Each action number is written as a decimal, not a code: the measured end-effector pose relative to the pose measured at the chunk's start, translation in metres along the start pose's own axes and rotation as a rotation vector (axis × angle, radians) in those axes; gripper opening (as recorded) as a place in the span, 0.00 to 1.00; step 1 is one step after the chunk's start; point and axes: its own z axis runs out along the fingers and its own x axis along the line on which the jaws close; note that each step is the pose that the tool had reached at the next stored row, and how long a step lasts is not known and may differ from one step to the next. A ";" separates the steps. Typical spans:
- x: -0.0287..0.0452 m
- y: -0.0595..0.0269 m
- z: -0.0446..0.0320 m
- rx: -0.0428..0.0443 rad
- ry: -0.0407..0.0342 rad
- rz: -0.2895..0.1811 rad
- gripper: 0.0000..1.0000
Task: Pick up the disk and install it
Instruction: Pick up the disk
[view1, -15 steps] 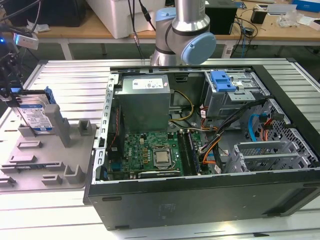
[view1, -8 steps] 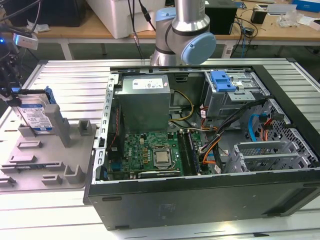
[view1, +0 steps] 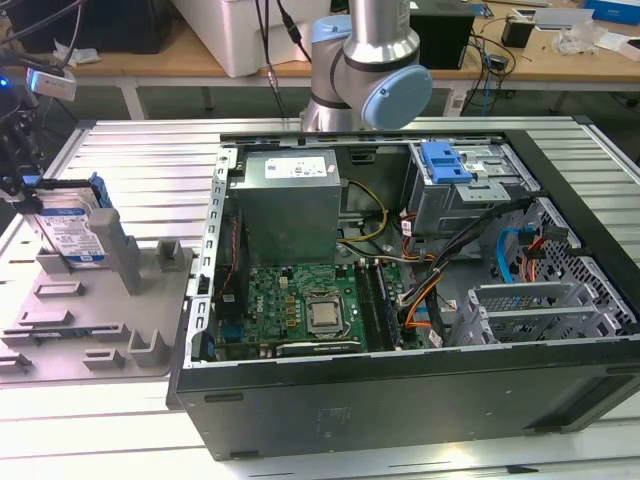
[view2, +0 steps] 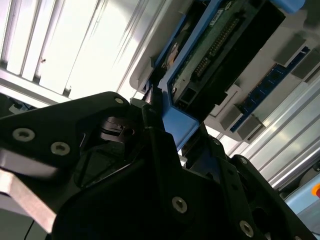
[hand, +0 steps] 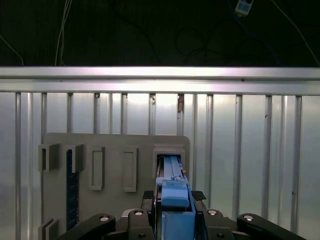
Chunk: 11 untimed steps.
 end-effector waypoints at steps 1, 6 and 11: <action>0.0000 0.0000 0.0001 0.0000 0.0007 0.000 0.41; -0.0001 0.0000 0.0005 0.0000 0.0049 0.000 0.41; -0.0001 0.0000 0.0010 -0.0001 0.0053 0.001 0.41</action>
